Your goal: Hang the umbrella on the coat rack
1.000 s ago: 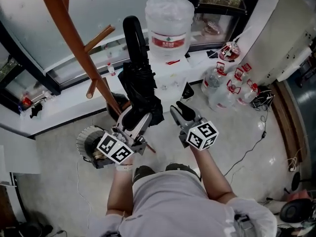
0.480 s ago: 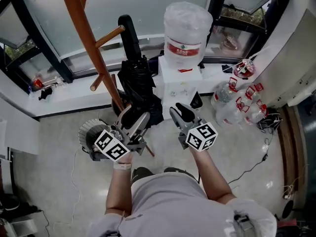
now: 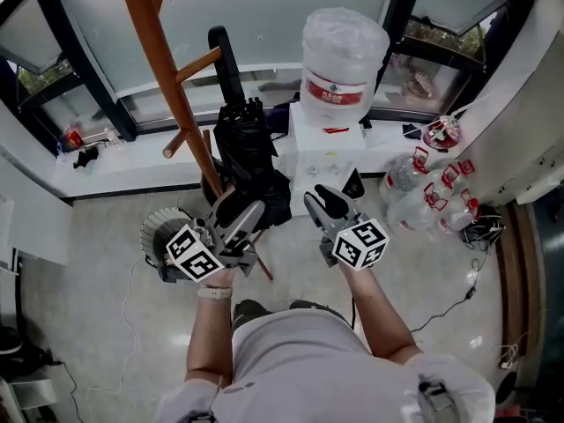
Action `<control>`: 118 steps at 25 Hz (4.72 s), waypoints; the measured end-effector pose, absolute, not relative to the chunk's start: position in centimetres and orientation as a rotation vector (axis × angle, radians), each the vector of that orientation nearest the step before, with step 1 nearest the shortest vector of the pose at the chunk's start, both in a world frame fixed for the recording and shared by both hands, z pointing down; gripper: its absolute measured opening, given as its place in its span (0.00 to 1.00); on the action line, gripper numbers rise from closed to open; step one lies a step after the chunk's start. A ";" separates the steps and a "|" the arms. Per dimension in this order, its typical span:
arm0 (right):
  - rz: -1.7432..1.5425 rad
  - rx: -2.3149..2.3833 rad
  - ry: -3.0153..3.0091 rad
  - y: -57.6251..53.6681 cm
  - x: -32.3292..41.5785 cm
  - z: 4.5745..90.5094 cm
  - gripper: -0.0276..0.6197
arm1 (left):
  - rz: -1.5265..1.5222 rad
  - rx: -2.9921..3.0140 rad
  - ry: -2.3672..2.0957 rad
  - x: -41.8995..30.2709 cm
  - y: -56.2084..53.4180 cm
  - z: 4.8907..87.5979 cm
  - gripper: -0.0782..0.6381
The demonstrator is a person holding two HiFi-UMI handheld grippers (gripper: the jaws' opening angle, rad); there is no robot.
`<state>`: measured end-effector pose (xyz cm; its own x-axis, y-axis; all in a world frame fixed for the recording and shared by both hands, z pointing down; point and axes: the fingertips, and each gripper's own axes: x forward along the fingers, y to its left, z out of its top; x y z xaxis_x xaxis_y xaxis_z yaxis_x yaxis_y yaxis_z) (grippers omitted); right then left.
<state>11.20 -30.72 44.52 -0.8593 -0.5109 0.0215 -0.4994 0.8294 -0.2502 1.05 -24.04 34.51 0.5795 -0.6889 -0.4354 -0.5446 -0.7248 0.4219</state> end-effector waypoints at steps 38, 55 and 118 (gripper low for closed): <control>-0.443 -1.048 2.926 -28.7 7.6 46.7 0.23 | -0.902 2.580 -0.525 -2.3 -22.4 36.6 0.42; -0.496 -1.019 2.957 -27.8 5.8 48.7 0.23 | -0.917 2.566 -0.602 -5.2 -22.3 38.9 0.43; -0.455 -0.300 3.139 -19.7 -2.5 48.2 0.23 | -0.286 2.248 -1.774 -12.8 -14.7 46.8 0.37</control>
